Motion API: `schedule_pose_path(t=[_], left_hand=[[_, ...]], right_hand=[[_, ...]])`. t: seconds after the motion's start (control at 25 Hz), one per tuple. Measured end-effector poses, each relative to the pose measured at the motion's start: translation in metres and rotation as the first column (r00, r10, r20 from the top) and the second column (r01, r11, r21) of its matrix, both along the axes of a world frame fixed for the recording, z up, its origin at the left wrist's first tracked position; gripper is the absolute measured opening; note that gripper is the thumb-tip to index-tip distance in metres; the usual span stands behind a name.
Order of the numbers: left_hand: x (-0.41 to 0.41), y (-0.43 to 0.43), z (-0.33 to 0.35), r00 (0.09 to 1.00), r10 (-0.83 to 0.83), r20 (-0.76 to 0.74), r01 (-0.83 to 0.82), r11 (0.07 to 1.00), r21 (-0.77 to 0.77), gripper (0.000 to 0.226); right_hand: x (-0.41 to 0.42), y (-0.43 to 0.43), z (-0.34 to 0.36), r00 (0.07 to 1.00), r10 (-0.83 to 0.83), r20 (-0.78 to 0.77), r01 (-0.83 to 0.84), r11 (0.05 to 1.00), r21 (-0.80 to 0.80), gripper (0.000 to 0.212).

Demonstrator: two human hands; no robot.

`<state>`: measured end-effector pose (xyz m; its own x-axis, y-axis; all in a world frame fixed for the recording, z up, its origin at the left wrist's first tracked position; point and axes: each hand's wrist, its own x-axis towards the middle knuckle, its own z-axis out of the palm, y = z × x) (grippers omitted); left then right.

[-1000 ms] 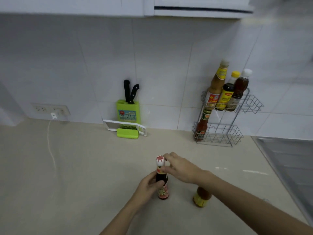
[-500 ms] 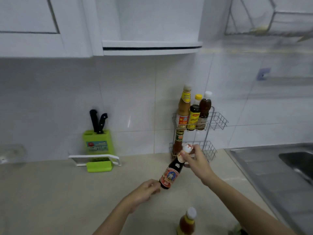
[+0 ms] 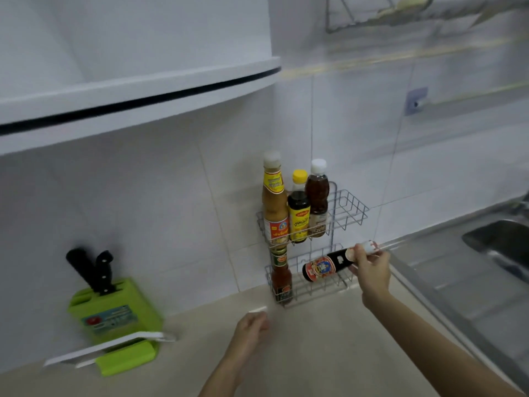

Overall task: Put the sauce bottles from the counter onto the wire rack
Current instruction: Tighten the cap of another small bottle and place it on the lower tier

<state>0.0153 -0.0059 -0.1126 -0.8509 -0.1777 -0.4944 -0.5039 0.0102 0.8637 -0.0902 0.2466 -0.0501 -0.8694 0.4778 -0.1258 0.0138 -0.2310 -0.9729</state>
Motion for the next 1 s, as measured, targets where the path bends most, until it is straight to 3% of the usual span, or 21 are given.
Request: schedule_pose_path(t=[0.32,0.44,0.64,0.92,1.0], left_hand=[[-0.064,0.016,0.001,0.997,-0.074,0.014,0.074,0.997,-0.028,0.043],[-0.073,0.025,0.001,0.996,-0.091,0.022,0.092,0.995,-0.025,0.054],[-0.08,0.043,0.003,0.996,-0.089,-0.025,0.09,0.994,0.064,0.055],[-0.079,0.046,0.0,0.991,-0.133,-0.026,0.135,0.989,0.054,0.059],[-0.079,0.042,0.002,0.986,-0.166,-0.008,0.166,0.985,0.046,0.061]], right_hand=[[-0.048,-0.028,-0.032,0.942,0.329,-0.074,-0.282,0.888,0.362,0.018],[-0.055,-0.04,-0.046,0.881,0.47,-0.048,-0.379,0.765,0.52,0.021],[-0.066,-0.05,-0.051,0.732,0.679,0.062,-0.499,0.472,0.727,0.029],[-0.07,-0.048,-0.047,0.673,0.718,0.178,-0.607,0.399,0.687,0.025],[-0.069,-0.043,-0.04,0.618,0.748,0.241,-0.674,0.348,0.651,0.034]])
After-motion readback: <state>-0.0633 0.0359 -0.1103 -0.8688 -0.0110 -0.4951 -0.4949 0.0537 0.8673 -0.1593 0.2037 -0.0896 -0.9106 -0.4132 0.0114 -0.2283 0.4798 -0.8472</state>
